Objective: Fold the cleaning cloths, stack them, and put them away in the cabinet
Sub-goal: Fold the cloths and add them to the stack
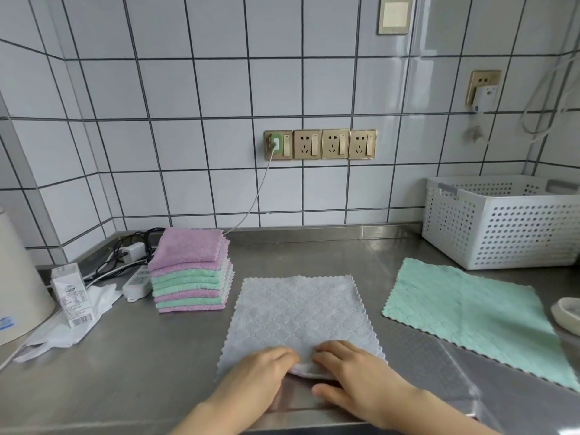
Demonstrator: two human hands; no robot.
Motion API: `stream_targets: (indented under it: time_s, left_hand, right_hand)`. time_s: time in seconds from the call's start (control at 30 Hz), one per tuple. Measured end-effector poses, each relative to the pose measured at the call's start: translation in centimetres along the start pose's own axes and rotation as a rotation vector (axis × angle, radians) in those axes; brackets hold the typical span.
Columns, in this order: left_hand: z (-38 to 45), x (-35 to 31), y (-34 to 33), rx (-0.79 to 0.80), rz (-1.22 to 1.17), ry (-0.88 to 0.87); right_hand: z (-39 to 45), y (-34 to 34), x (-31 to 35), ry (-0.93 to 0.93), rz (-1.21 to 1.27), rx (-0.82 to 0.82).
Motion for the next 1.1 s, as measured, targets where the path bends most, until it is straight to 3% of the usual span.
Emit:
stream_targets:
  time_s: [0.23,0.4,0.57,0.7,0.8,0.9,1.1]
  left_hand:
    - [0.4,2.3,1.9,-0.156,-0.152,0.181]
    - [-1.3,4.5,2.9,-0.145,-0.069,0.23]
    - [-4.4,7.8,5.5,-0.163,-0.254,0.336]
    - [-5.9,7.3,6.9,-0.124,-0.497,0.403]
    - [-6.0,7.4,8.6,-0.272,-0.781,0.431]
    - [-5.7,9.8,8.4,-0.471,-1.011,0.576]
    - [-2.6,15.5,6.2,-0.578,-0.974,0.82]
  right_hand:
    - [0.6,0.4,0.0,-0.001,-0.097,-0.082]
    - [-0.5,-0.4,-4.6,-0.176,-0.062,0.037]
    - [-2.8,0.0,-9.5,-0.323,0.162,0.091]
    - [-4.5,2.4,-10.6,-0.456,0.428,0.024]
    - [-4.8,3.8,-10.4,-0.482,0.695,-0.001]
    - [-3.7,3.9,-11.6,-0.561,0.8,-0.063]
    - [0.6,-0.4,-15.3,-0.899,0.909,-0.127]
Point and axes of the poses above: each hand's wrist, its own z-axis towards the middle knuckle, its own y-axis out of the back of the hand, x = y × z, the point moved 9 cm from there along z, towards the middle knuckle, and after that the axes turned 11 degrees about -z, right-handed, at the moved point
